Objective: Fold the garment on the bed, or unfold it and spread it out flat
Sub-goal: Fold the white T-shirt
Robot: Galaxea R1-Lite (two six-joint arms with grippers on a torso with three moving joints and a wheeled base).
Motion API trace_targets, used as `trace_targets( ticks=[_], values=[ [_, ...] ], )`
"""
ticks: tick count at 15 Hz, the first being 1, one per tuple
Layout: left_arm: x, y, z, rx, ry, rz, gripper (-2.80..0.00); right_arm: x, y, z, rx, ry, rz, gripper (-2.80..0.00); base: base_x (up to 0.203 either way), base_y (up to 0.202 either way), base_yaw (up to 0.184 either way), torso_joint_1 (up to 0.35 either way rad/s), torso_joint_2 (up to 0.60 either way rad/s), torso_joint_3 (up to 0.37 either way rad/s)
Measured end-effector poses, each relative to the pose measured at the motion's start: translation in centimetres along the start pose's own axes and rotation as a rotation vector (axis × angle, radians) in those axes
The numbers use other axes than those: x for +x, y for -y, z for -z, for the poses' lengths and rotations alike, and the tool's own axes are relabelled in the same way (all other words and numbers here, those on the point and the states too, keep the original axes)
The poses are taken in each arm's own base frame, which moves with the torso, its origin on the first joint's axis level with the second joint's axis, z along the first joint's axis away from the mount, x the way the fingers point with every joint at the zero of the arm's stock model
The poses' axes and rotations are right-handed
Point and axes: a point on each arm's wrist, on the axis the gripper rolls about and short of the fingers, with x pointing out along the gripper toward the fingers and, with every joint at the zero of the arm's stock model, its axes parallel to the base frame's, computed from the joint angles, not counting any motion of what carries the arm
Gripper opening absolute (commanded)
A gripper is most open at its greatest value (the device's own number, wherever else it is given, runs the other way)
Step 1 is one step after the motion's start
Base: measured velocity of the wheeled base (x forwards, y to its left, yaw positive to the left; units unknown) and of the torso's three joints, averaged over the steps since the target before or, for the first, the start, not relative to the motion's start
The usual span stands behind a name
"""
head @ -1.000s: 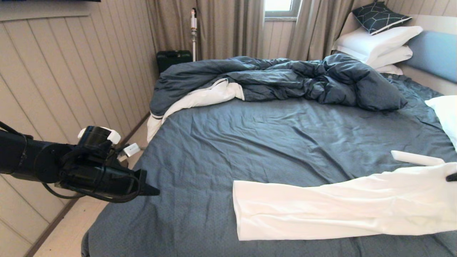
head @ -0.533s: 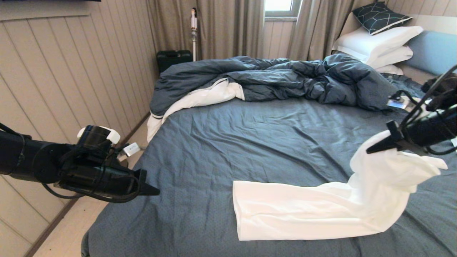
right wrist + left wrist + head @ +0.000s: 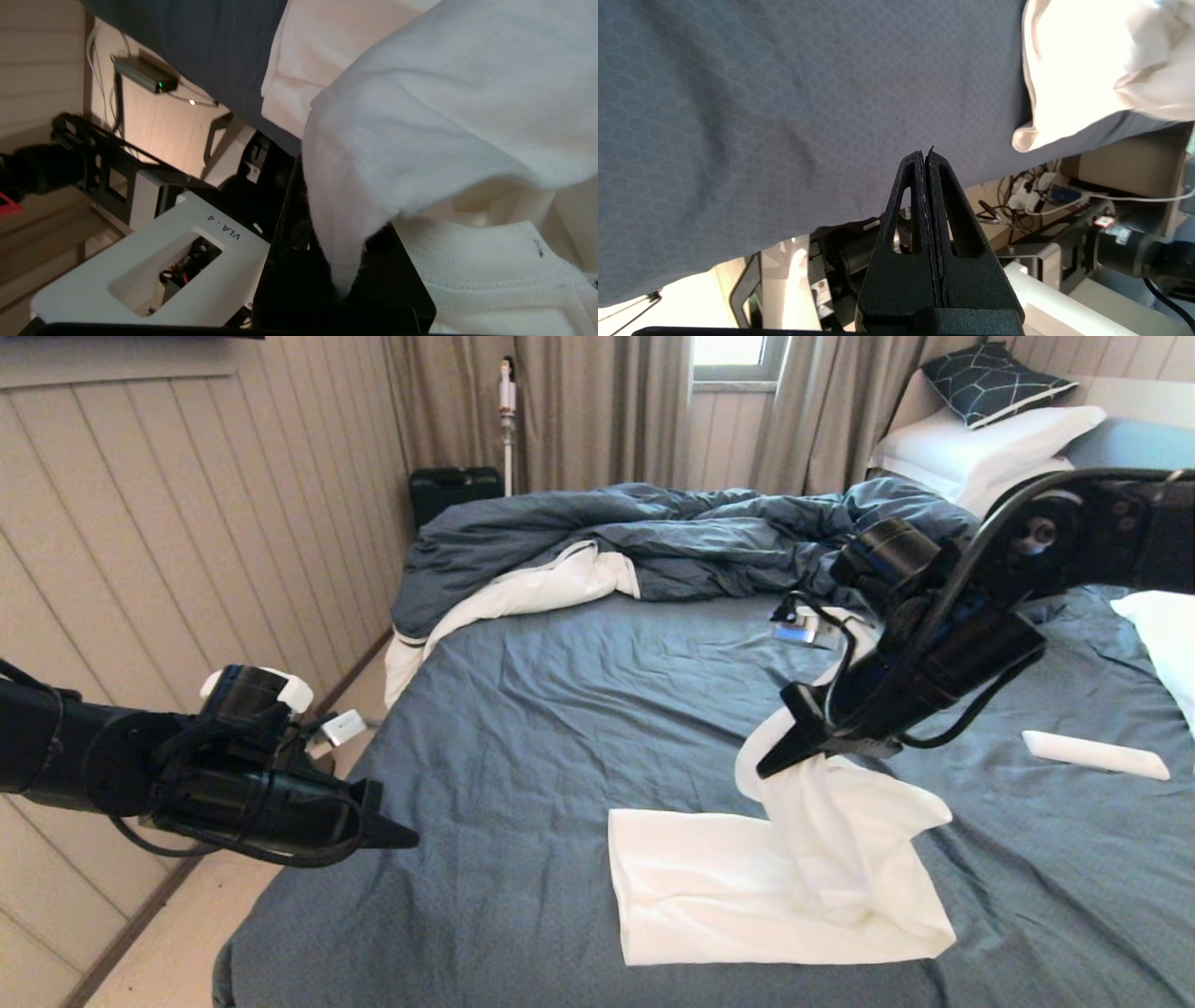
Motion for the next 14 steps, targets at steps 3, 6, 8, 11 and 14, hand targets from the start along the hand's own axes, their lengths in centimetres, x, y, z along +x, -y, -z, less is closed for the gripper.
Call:
trace_targets(
  ticks=[3, 6, 8, 11, 14],
  values=[
    [-0.1, 0.0, 0.0, 0.000, 0.000, 0.002, -2.80, 2.9, -1.6, -0.1, -0.038, -0.067, -0.004, -2.80, 0.000, 0.000, 0.000, 0.000, 0.00, 0.000],
    [-0.1, 0.1, 0.0, 0.002, 0.001, 0.004, -2.80, 5.5, -3.0, -0.6, -0.076, -0.090, -0.005, -2.80, 0.000, 0.000, 0.000, 0.000, 0.00, 0.000],
    [-0.1, 0.0, 0.1, 0.001, -0.001, 0.004, -2.80, 7.1, -3.6, -1.0, -0.101, -0.090, -0.001, -2.80, 0.000, 0.000, 0.000, 0.000, 0.00, 0.000],
    [-0.1, 0.1, 0.1, 0.003, -0.002, 0.005, -2.80, 9.2, -4.0, -1.1, -0.123, -0.101, -0.006, -2.80, 0.000, 0.000, 0.000, 0.000, 0.00, 0.000],
    [-0.1, 0.2, 0.1, 0.005, -0.002, 0.007, -2.80, 10.7, -3.7, -1.0, -0.128, -0.109, -0.008, -2.80, 0.000, 0.000, 0.000, 0.000, 0.00, 0.000]
  ],
)
